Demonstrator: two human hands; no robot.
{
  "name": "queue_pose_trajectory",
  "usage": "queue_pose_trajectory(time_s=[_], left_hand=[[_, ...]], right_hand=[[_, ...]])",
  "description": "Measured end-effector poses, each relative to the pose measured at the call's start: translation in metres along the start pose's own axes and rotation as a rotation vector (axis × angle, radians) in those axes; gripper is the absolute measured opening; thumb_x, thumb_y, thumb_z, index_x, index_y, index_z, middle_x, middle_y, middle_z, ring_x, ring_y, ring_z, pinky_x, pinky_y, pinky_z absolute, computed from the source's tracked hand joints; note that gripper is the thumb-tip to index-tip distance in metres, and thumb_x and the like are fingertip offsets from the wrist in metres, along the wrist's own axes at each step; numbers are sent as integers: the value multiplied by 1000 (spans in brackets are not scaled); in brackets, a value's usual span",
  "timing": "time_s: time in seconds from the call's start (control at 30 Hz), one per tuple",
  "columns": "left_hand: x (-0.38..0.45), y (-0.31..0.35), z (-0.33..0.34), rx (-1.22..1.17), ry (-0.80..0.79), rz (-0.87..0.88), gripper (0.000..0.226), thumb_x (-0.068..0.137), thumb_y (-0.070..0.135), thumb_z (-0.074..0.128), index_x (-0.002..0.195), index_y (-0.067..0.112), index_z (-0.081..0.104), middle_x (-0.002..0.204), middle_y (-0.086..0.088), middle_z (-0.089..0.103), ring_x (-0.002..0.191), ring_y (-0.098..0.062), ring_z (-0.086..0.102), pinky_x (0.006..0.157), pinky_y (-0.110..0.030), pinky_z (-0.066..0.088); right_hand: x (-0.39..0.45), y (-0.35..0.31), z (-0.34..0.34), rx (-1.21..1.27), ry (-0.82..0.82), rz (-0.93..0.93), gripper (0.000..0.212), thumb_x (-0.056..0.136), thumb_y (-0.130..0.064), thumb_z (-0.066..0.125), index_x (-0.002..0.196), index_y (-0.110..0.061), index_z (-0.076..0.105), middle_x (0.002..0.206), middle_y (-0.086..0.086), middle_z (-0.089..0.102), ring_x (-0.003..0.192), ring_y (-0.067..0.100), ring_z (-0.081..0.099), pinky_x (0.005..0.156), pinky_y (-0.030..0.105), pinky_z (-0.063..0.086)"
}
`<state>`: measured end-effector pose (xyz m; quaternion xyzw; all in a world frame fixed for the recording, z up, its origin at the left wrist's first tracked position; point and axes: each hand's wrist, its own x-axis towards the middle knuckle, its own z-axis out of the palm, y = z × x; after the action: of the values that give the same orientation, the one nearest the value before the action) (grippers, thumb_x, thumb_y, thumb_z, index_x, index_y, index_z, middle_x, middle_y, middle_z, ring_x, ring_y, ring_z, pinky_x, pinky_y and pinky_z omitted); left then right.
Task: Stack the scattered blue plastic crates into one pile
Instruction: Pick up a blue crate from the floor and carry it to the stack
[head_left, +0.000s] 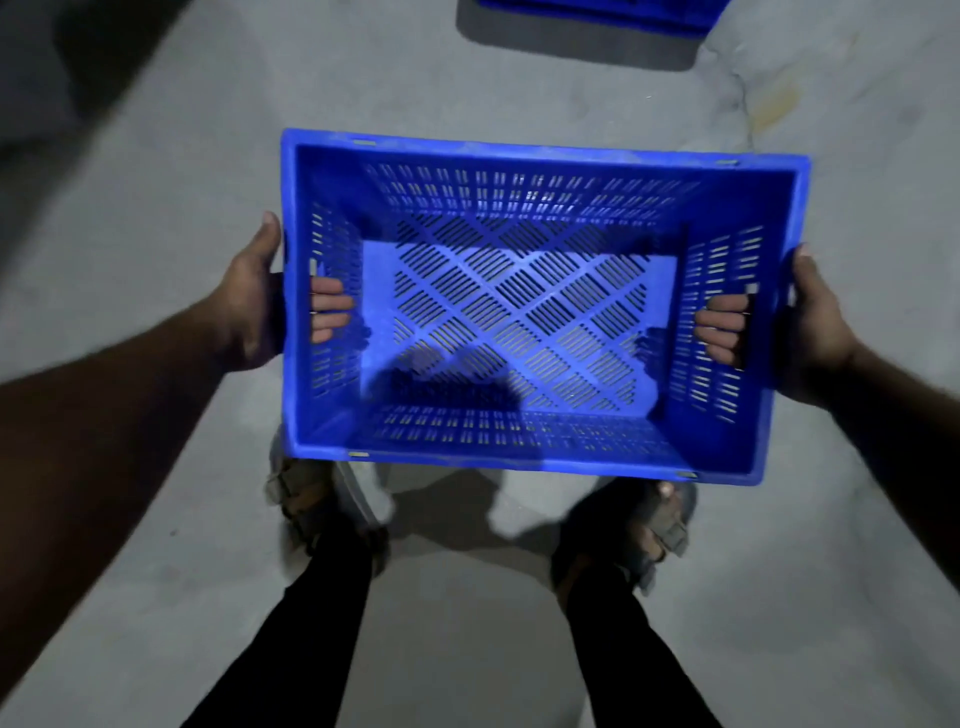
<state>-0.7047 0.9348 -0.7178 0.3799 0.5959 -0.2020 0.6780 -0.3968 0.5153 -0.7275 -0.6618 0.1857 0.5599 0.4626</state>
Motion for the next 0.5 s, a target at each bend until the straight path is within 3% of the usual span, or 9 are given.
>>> queue_pose_trajectory(time_s=[0.17, 0.23, 0.3, 0.4, 0.5], left_hand=[[-4, -1, -3, 19, 17, -4, 95, 78, 88, 30, 99, 1, 64, 79, -13, 75, 71, -23, 74, 67, -33, 60], [-10, -3, -5, 10, 42, -6, 95, 77, 89, 34, 86, 2, 70, 74, -11, 73, 65, -22, 73, 58, -29, 60], [-18, -2, -8, 6, 76, -8, 94, 75, 91, 34, 66, 6, 75, 66, -9, 69, 58, -21, 69, 57, -27, 59], [-39, 2, -10, -35, 110, 22, 90, 73, 93, 34, 53, 12, 69, 53, -3, 57, 47, -20, 59, 51, -21, 53], [-77, 7, -10, -54, 127, 70, 81, 76, 92, 30, 59, 18, 57, 46, 3, 43, 38, -15, 41, 44, -19, 38]], right_hand=[[-6, -1, 9, -57, 65, 26, 97, 78, -90, 22, 99, -6, 65, 100, 16, 72, 94, 30, 69, 84, 39, 52], [-10, -2, 12, -83, 76, 35, 96, 79, -89, 18, 93, -6, 65, 94, 16, 74, 85, 28, 72, 70, 31, 54], [-16, -1, 16, -84, 96, 25, 91, 79, -89, 18, 79, -9, 61, 78, 13, 73, 66, 23, 70, 50, 22, 46], [-32, -4, 23, -7, 67, -33, 80, 71, -93, 30, 63, -15, 49, 51, 4, 51, 37, 17, 43, 37, 19, 30], [-64, -16, 29, 68, 6, -8, 72, 71, -92, 34, 60, -20, 38, 43, -3, 32, 33, 11, 24, 37, 16, 20]])
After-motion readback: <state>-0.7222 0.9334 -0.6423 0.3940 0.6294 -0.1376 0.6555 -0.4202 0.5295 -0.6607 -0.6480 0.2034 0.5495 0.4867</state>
